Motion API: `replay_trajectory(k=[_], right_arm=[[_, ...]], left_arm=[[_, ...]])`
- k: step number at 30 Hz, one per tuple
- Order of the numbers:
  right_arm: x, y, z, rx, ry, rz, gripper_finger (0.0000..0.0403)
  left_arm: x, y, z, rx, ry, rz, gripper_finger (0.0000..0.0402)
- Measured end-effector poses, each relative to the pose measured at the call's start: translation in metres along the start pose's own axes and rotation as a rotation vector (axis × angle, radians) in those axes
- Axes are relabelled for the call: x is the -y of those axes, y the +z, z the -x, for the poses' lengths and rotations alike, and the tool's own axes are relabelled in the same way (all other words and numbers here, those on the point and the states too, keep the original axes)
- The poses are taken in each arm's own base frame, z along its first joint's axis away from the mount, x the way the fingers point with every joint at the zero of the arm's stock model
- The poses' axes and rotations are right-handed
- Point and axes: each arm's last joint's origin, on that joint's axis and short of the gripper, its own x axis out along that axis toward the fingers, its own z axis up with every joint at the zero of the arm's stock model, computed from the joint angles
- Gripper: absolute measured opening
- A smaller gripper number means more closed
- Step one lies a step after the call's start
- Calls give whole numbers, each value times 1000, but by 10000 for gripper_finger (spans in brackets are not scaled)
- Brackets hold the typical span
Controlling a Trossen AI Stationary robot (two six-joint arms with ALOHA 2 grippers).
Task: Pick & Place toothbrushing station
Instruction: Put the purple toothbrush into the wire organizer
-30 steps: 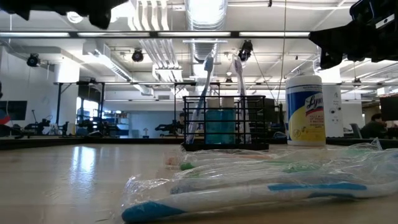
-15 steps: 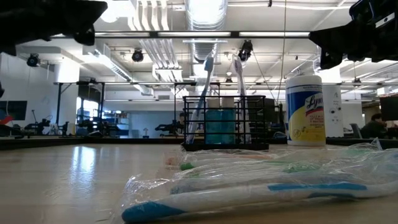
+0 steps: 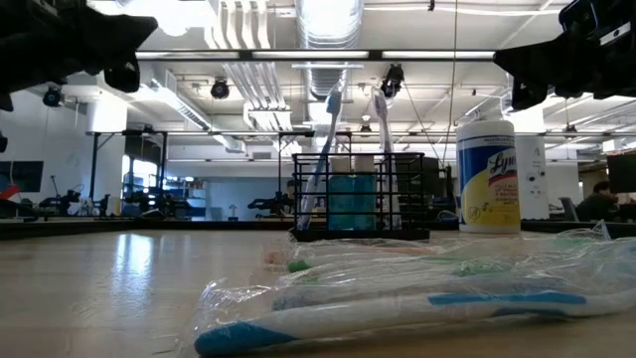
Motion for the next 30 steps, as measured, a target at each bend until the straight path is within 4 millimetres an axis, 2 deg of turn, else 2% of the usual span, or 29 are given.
replay_trajectory(k=[14, 23, 27, 30], right_arm=[[0, 0, 0, -1, 1, -12, 8], [0, 1, 0, -12, 1, -139, 8], [1, 17, -3, -81, -49, -183, 8], [0, 37, -7, -164, -75, -219, 8]], left_arm=[[0, -7, 0, -70, 11, 70, 12], [0, -7, 0, -69, 7, 80, 12], [0, -7, 0, -70, -9, 78, 8], [2, -8, 0, -82, -62, 4, 8]])
